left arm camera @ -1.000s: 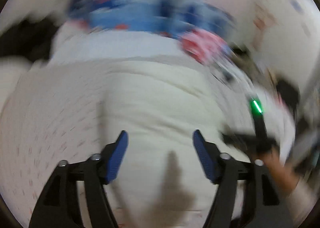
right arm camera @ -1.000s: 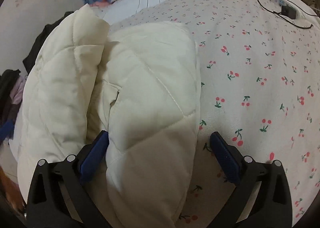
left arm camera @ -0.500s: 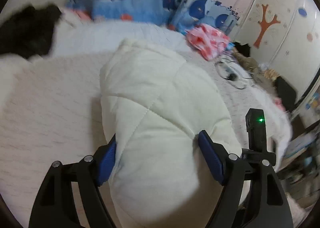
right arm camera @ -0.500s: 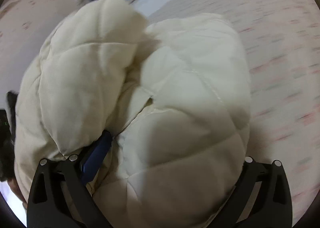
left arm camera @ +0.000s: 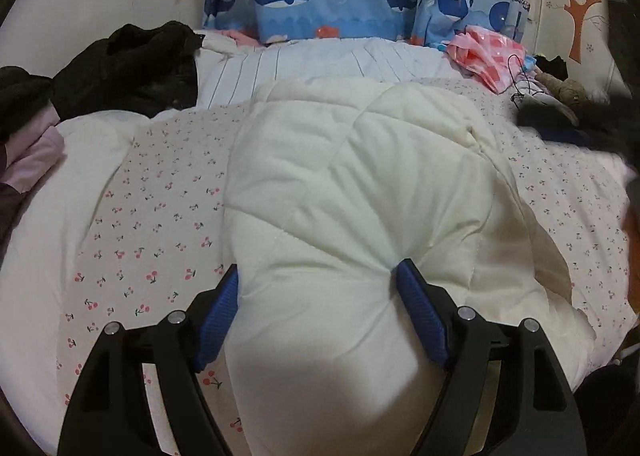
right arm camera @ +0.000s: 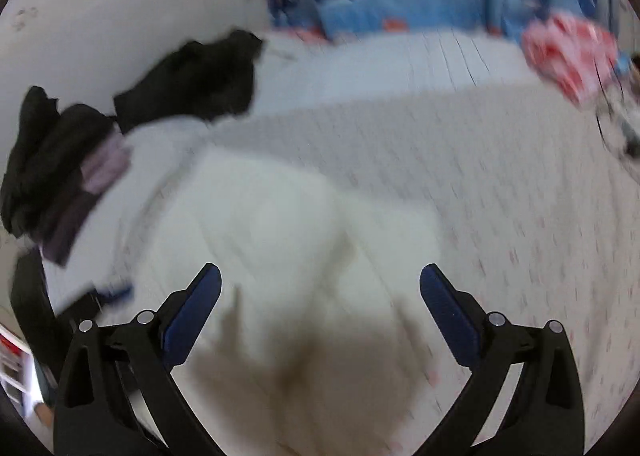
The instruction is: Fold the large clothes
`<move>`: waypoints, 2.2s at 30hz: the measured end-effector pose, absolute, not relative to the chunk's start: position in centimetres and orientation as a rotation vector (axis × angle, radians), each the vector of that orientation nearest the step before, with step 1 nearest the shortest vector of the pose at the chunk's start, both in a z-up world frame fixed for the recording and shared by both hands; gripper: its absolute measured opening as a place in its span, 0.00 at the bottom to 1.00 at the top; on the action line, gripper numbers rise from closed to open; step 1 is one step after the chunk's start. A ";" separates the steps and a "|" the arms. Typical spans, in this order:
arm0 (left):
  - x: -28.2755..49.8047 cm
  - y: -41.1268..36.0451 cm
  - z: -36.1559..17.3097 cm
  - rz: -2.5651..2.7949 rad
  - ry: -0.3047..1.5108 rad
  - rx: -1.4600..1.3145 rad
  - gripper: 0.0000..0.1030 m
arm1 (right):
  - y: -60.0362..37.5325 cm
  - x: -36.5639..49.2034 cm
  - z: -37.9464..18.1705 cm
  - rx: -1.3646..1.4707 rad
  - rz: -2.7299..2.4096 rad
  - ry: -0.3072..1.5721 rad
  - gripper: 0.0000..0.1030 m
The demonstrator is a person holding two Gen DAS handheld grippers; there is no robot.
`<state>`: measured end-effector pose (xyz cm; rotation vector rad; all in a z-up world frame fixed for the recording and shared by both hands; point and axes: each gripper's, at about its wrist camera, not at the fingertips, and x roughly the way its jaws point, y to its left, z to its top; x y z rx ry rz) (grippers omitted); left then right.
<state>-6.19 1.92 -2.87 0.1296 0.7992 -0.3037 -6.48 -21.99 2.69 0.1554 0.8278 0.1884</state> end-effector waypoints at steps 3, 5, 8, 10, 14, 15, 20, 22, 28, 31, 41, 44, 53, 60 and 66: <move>-5.4 2.7 -3.1 -0.334 0.808 0.097 0.73 | -21.5 -3.2 -4.3 0.190 0.089 0.911 0.93; -5.2 2.7 -2.8 -0.365 0.809 0.102 0.73 | -23.6 -3.6 -8.1 0.399 0.120 0.903 0.94; -5.4 2.0 -3.1 -0.372 0.797 0.129 0.78 | -24.2 -4.8 -8.5 0.459 0.109 0.851 0.93; -5.5 2.0 -3.6 -0.376 0.788 0.130 0.79 | -23.8 -5.1 -8.9 0.470 0.125 0.838 0.94; -5.4 2.6 -3.8 -0.383 0.812 0.077 0.81 | -25.1 -4.9 -9.3 0.501 0.156 0.836 0.94; -5.4 2.4 -3.5 -0.384 0.818 0.085 0.81 | -25.1 -5.0 -9.3 0.508 0.161 0.835 0.94; -6.5 1.9 -3.0 -0.366 0.778 0.146 0.81 | -26.6 -4.2 -8.9 0.535 0.184 0.821 0.94; -6.8 1.8 -2.9 -0.362 0.769 0.160 0.81 | -26.8 -4.3 -8.9 0.540 0.189 0.819 0.94; -7.0 1.8 -2.6 -0.357 0.753 0.173 0.80 | -27.2 -4.3 -9.1 0.567 0.208 0.807 0.94; -7.0 1.7 -2.6 -0.357 0.747 0.178 0.81 | -27.4 -4.3 -9.3 0.580 0.217 0.804 0.94; -6.9 1.5 -2.7 -0.352 0.737 0.190 0.81 | -27.6 -3.8 -9.4 0.592 0.236 0.819 0.94; -6.8 1.4 -2.8 -0.354 0.739 0.186 0.81 | -27.5 -3.7 -9.3 0.591 0.237 0.822 0.94; -6.4 1.6 -3.2 -0.340 0.755 0.161 0.81 | -25.0 -8.4 -1.8 0.323 0.109 0.702 0.94; -5.9 2.4 -3.4 -0.376 0.804 0.097 0.82 | -22.5 -13.2 -6.2 0.148 0.018 0.927 0.94; -4.7 7.0 -2.2 -0.327 0.781 -0.097 0.82 | -24.8 -14.4 -4.4 0.227 -0.087 0.897 0.94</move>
